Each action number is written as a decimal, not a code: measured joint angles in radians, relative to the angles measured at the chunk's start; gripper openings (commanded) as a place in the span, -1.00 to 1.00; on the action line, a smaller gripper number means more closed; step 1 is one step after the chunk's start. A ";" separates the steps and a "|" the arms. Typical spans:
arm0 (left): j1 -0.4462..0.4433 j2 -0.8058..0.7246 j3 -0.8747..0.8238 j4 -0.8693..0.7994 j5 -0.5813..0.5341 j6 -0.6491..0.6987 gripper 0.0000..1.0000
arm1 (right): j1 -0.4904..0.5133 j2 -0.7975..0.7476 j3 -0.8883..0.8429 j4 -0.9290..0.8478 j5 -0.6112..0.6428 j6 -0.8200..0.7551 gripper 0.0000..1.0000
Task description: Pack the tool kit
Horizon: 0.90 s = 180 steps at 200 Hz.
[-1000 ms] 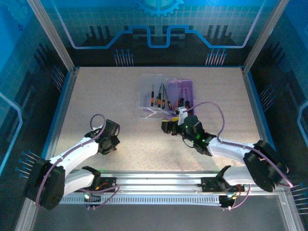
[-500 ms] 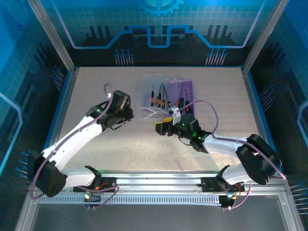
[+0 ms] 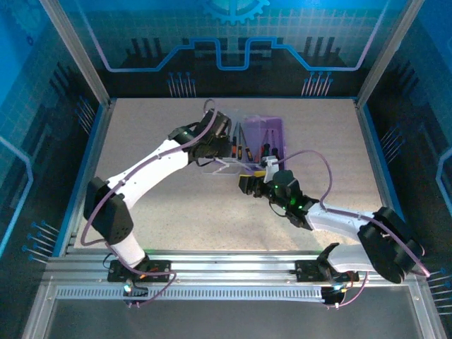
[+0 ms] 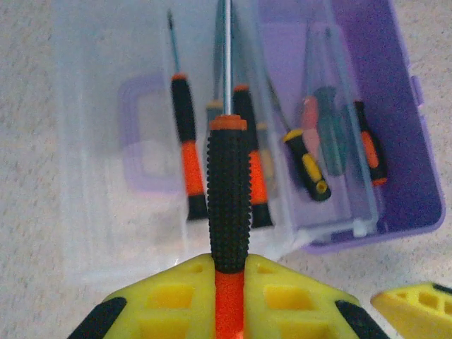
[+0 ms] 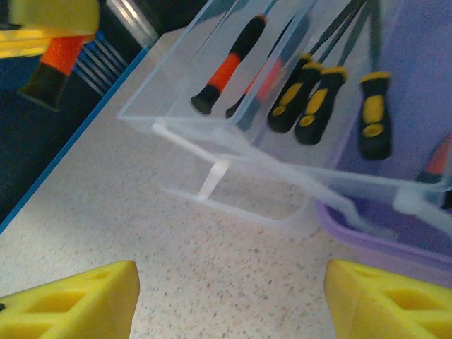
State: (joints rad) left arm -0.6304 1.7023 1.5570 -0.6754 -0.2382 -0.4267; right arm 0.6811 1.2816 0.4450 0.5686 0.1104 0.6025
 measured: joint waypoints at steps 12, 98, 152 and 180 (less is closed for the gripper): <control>0.000 0.043 0.046 -0.001 0.001 0.017 -0.75 | -0.003 0.000 0.000 -0.001 0.014 0.006 0.41; 0.002 0.237 0.173 0.000 -0.035 0.064 -0.82 | -0.011 0.000 -0.005 -0.015 0.040 0.034 0.41; 0.023 0.276 0.173 0.007 -0.042 0.060 -0.79 | -0.015 -0.001 -0.010 -0.018 0.041 0.049 0.41; 0.024 0.276 0.173 0.010 -0.041 0.060 -0.73 | -0.015 0.000 -0.013 -0.019 0.040 0.053 0.41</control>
State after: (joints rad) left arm -0.6060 1.9785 1.7302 -0.6651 -0.2794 -0.3668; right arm 0.6662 1.2812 0.4316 0.5499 0.1509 0.6556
